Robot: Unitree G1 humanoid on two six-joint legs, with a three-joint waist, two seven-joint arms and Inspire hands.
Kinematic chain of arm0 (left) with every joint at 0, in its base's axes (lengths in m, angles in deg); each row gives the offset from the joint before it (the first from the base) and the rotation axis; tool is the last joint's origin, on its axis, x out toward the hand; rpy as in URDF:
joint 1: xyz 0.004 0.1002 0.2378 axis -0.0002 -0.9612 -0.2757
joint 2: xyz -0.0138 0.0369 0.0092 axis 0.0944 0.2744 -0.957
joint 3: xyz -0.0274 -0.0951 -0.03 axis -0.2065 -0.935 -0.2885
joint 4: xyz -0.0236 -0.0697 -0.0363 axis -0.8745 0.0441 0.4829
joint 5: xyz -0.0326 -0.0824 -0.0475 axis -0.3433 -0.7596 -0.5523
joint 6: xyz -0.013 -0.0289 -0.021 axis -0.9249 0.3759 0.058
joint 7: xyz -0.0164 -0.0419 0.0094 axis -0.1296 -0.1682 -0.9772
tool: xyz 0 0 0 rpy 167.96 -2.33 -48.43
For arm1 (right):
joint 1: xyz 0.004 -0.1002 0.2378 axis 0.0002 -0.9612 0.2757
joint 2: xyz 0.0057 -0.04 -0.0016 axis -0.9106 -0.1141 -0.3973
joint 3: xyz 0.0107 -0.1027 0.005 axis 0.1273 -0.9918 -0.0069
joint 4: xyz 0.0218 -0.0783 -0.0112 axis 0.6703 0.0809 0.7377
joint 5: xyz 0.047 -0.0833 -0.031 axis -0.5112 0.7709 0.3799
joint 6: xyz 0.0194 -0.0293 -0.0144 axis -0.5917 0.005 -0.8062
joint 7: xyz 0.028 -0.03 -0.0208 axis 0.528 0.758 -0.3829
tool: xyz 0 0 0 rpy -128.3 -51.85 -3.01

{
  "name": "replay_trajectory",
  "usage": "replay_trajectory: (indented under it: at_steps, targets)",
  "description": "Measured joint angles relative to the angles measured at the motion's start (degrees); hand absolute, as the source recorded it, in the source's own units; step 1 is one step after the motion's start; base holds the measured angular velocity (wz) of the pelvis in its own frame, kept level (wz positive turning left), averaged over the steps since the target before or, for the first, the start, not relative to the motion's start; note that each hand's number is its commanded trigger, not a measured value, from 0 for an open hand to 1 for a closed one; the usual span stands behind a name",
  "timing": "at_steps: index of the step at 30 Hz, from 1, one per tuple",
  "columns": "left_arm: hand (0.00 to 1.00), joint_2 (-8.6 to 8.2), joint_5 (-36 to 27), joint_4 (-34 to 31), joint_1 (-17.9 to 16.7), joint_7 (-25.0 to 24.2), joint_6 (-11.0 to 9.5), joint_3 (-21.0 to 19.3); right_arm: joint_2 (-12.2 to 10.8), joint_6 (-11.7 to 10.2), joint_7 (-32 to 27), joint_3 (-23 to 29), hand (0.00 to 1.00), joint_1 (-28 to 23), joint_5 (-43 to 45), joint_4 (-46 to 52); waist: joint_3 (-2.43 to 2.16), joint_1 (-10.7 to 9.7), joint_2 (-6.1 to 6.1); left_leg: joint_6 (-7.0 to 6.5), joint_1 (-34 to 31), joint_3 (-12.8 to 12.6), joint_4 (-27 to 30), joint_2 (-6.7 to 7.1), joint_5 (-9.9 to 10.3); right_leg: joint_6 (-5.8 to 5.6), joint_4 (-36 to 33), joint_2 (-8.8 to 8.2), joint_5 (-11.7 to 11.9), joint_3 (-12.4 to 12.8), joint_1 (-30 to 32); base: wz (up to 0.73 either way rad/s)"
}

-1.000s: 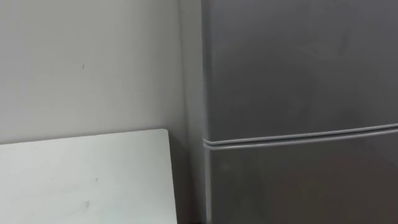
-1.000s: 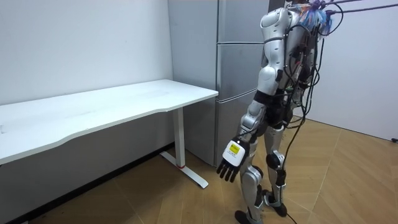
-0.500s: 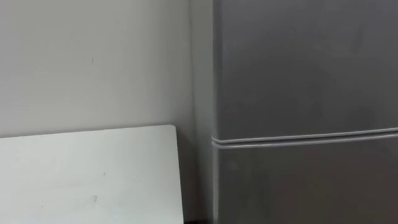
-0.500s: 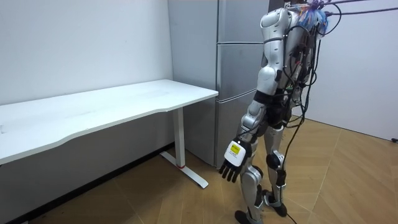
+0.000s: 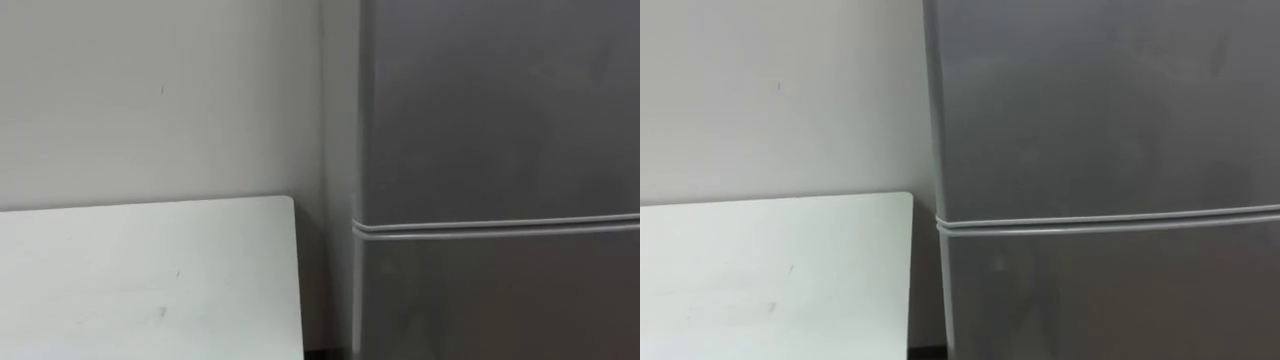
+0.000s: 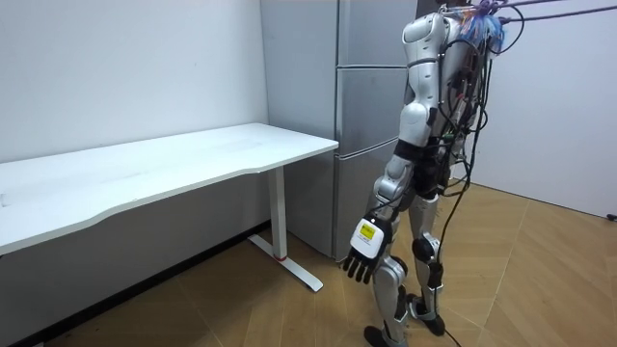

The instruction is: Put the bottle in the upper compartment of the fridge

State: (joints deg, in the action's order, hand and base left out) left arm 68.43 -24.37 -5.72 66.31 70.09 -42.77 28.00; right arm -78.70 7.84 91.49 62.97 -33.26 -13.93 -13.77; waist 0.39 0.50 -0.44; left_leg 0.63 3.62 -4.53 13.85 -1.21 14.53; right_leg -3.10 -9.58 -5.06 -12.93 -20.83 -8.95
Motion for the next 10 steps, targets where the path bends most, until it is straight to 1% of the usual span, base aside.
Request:
replay_trajectory:
  at_steps: [8,10]
  targets:
    - [0.00,-0.01,-0.01,-0.13,0.00,-1.27,0.36,0.02,0.02,0.19,0.05,-0.39,0.00,0.82,-0.10,-1.23,-0.01,0.62,-0.18,0.00,-0.51,0.16,0.76,0.01,0.00,-0.01,0.03,0.00,-0.01,-0.22,0.12,0.00]
    - [0.00,-0.02,0.01,-0.09,0.01,-1.27,0.40,0.01,0.01,0.18,0.05,-0.47,0.00,0.85,-0.10,-1.52,-0.02,1.24,-0.20,0.00,-0.58,0.18,0.85,0.01,0.00,-0.01,0.01,0.00,-0.01,-0.26,0.12,0.00]
